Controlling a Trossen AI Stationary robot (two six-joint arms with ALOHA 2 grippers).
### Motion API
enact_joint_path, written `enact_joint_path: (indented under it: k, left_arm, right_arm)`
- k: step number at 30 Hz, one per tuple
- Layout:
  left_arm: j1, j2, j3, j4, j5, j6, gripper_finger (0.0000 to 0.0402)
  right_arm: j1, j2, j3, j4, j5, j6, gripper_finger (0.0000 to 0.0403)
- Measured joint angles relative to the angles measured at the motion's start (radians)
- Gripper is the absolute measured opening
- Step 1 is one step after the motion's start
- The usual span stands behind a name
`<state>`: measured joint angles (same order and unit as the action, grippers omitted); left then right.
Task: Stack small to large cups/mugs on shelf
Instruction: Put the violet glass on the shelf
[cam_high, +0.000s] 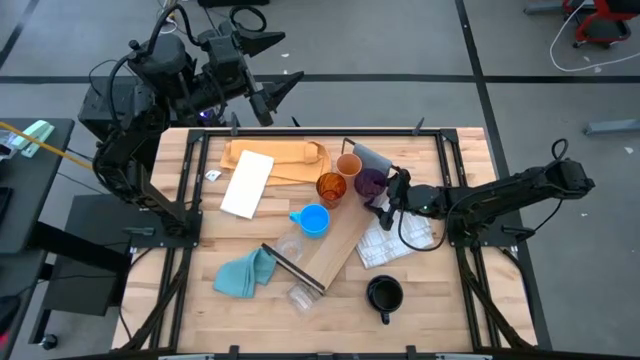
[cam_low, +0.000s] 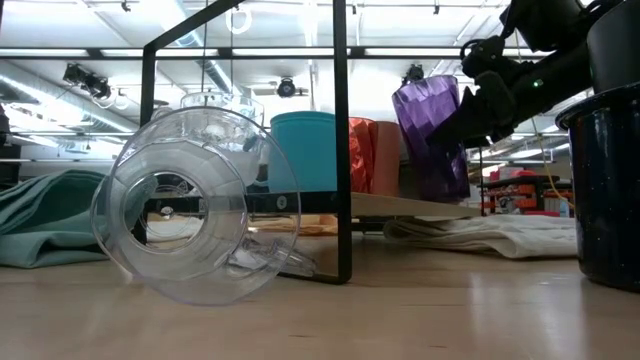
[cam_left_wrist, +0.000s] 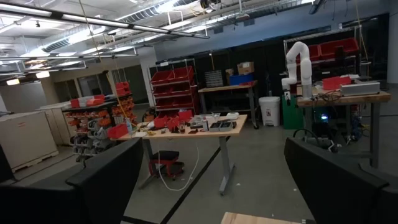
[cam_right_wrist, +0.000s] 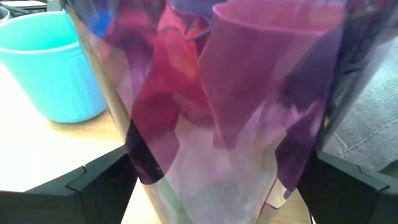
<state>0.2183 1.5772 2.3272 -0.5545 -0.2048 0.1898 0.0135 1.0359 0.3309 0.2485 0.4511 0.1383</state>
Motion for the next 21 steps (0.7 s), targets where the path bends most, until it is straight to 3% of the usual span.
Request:
enact_joint_path:
  k: [10,14,21]
  left_arm:
    - [0.0,0.0,0.0,-0.001,0.0,0.0,0.0398]
    - [0.0,0.0,0.0,-0.002,0.0,0.0,0.0398]
    - [0.0,0.0,0.0,-0.006,0.0,0.0,0.0398]
  right_arm:
    - [0.0,0.013,0.0,0.002,-0.003,0.045,0.04]
    - [0.0,0.081,0.0,0.01,-0.007,0.143,0.04]
    - [0.003,0.157,0.0,0.067,-0.021,0.168,0.04]
